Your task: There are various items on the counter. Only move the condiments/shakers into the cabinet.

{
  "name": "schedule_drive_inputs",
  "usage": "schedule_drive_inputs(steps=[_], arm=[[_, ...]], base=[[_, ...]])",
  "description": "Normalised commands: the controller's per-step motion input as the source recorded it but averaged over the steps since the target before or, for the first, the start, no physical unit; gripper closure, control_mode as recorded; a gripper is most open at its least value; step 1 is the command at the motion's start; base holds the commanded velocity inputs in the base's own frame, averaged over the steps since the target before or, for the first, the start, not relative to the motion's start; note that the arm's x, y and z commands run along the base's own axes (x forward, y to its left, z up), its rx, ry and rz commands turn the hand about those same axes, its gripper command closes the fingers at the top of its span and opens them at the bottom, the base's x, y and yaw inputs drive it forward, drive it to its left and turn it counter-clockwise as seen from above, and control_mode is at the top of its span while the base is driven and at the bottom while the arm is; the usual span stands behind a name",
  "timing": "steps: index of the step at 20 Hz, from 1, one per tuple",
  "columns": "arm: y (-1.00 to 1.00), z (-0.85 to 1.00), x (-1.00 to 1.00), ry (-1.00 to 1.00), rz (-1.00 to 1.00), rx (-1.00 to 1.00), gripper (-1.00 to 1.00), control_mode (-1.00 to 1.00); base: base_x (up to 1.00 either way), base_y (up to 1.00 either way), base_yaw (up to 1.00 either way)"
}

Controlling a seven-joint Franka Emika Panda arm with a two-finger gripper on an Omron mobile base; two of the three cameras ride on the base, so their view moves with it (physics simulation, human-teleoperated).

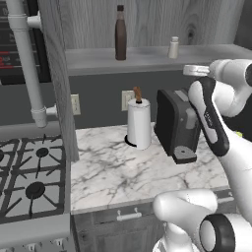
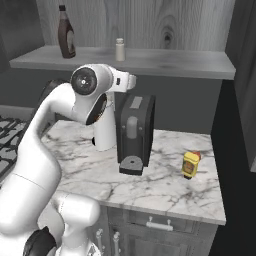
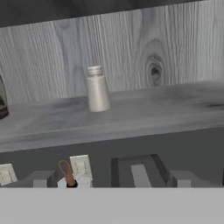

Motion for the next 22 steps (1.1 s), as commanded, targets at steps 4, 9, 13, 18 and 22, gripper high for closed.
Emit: schedule_drive_inputs(steps=[4,9,13,18,22], arm=[[-0.32,-0.56,-1.0,0.12,-0.13,0.0,-1.0,-1.0],[-0.52,-0.42,-0.89,0.33,-0.27,0.01,-1.0,-1.0],[-0.63,-0.36,-0.63,0.4,-0.29,0.02,-1.0,-1.0],[-0.54,-0.18,-0.2,0.19,-0.16,0.02,-1.0,-1.0],[-0.4,-0.07,0.06,0.05,0.0,0.02,-1.0,-1.0]], base=[[0.0,0.0,0.0],[0.0,0.0,0.0],[0.0,0.0,0.0],[0.0,0.0,0.0],[0.0,0.0,0.0]])
